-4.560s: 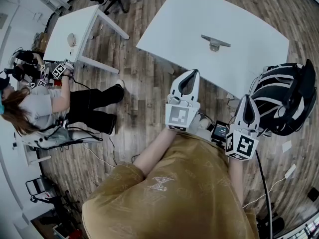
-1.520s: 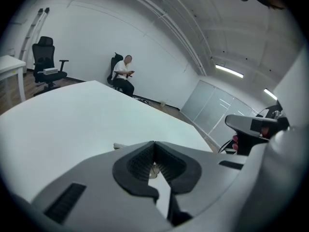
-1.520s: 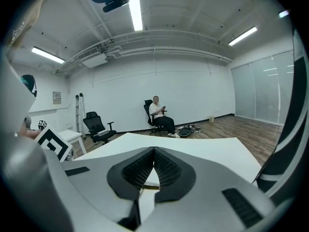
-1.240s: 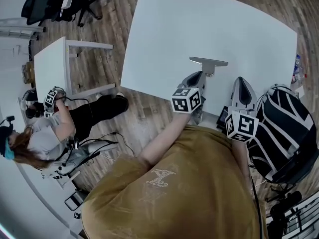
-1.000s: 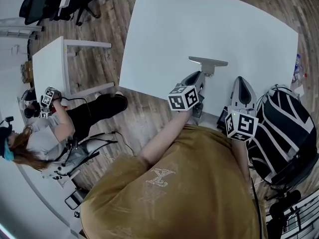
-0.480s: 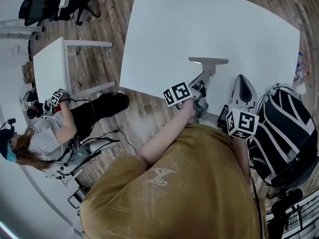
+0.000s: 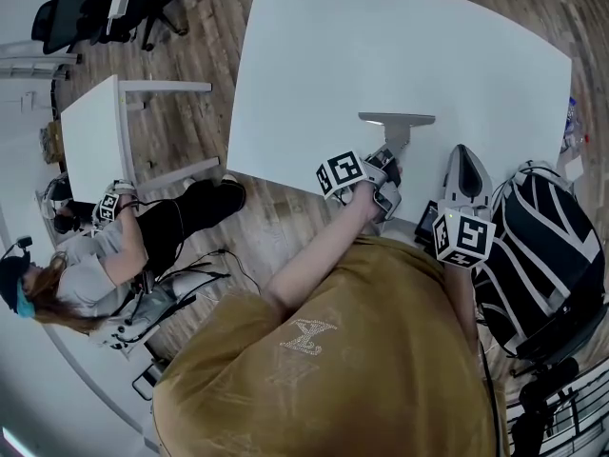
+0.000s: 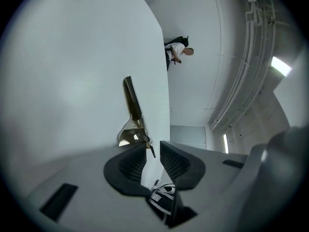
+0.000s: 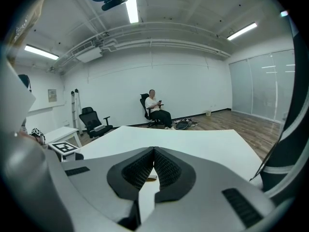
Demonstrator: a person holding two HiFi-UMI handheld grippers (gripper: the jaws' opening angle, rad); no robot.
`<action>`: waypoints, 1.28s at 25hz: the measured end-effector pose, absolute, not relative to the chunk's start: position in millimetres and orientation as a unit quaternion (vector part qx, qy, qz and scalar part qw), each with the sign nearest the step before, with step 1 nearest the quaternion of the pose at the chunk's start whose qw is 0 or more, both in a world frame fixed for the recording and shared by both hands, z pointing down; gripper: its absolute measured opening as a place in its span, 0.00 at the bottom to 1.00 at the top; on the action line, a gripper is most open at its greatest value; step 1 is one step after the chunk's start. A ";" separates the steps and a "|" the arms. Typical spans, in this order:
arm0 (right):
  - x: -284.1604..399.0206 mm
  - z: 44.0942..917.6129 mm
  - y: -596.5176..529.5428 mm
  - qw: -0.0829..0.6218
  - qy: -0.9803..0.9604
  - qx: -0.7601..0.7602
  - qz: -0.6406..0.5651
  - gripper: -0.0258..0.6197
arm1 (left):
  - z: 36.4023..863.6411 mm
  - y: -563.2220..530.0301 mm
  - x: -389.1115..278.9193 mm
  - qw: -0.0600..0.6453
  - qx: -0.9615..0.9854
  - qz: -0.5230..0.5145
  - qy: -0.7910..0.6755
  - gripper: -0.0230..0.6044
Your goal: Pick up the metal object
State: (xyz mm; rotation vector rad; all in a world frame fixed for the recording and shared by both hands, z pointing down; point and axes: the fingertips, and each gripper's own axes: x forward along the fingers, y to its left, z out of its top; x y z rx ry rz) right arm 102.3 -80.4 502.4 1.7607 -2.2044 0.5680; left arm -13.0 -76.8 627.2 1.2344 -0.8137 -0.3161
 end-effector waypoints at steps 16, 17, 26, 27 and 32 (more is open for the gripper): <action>104.7 508.2 -89.2 0.140 -0.755 0.609 0.199 0.05 | 640.3 -85.9 -8.6 0.766 0.515 -0.158 -0.351 0.16; 104.7 508.2 -89.8 0.140 -0.755 0.609 0.199 0.05 | 640.5 -86.4 -8.4 0.767 0.513 -0.160 -0.350 0.16; 106.0 507.4 -91.2 0.140 -0.753 0.611 0.198 0.05 | 639.0 -93.0 -3.6 0.791 0.486 -0.197 -0.315 0.09; 106.5 506.7 -90.8 0.141 -0.753 0.612 0.198 0.05 | 637.7 -92.9 -2.3 0.791 0.487 -0.198 -0.312 0.08; 111.4 504.6 -88.3 0.139 -0.750 0.616 0.196 0.05 | 635.8 -88.6 0.5 0.788 0.498 -0.189 -0.310 0.07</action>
